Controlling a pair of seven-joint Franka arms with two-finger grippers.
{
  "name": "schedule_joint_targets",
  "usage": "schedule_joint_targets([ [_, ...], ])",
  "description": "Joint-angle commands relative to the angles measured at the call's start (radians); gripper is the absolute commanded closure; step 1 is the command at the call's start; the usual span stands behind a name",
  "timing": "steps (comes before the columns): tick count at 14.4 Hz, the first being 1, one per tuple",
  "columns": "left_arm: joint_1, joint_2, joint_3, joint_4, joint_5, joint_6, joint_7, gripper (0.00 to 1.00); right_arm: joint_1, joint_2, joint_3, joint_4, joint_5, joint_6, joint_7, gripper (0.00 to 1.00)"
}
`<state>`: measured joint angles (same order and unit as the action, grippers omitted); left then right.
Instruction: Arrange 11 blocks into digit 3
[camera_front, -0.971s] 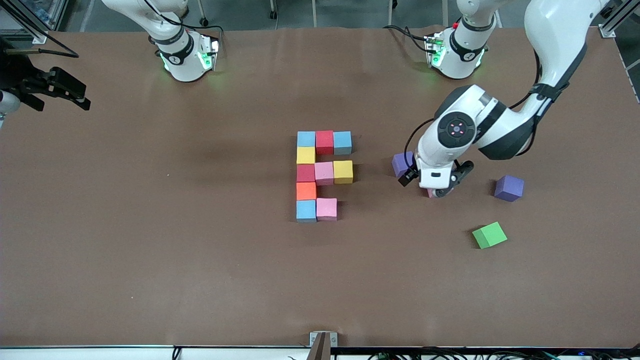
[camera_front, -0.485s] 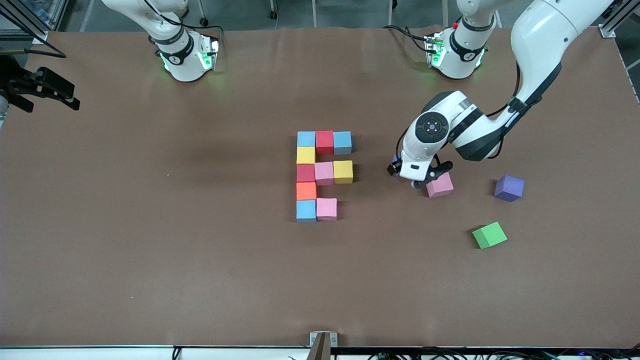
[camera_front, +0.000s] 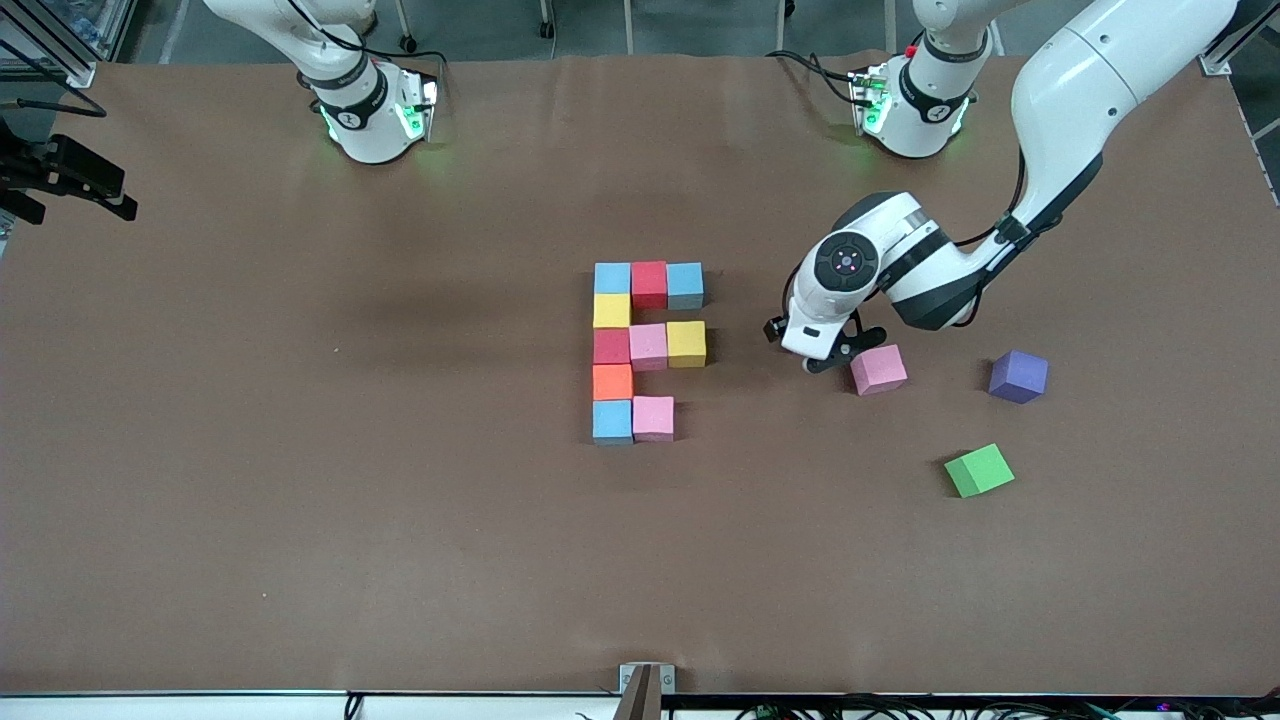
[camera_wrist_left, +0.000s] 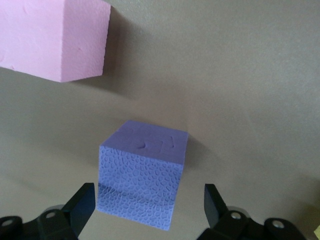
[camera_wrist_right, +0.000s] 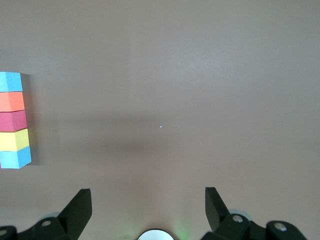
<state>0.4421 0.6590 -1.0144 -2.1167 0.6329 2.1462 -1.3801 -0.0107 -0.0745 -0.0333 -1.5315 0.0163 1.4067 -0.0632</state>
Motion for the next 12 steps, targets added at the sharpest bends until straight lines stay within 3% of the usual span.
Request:
schedule_joint_targets([
  [1, 0.000, 0.001, 0.002, -0.006, 0.022, 0.012, -0.007, 0.10, -0.005, -0.028, 0.001, -0.030, -0.004, 0.002, -0.010, 0.00],
  [8, 0.000, 0.030, 0.022, -0.002, 0.093, 0.011, -0.007, 0.10, -0.009, -0.030, 0.001, -0.033, -0.004, -0.008, -0.010, 0.00],
  [12, -0.013, 0.034, 0.023, 0.010, 0.091, 0.011, -0.014, 0.40, 0.015, -0.033, -0.002, -0.039, -0.004, -0.006, -0.010, 0.00],
])
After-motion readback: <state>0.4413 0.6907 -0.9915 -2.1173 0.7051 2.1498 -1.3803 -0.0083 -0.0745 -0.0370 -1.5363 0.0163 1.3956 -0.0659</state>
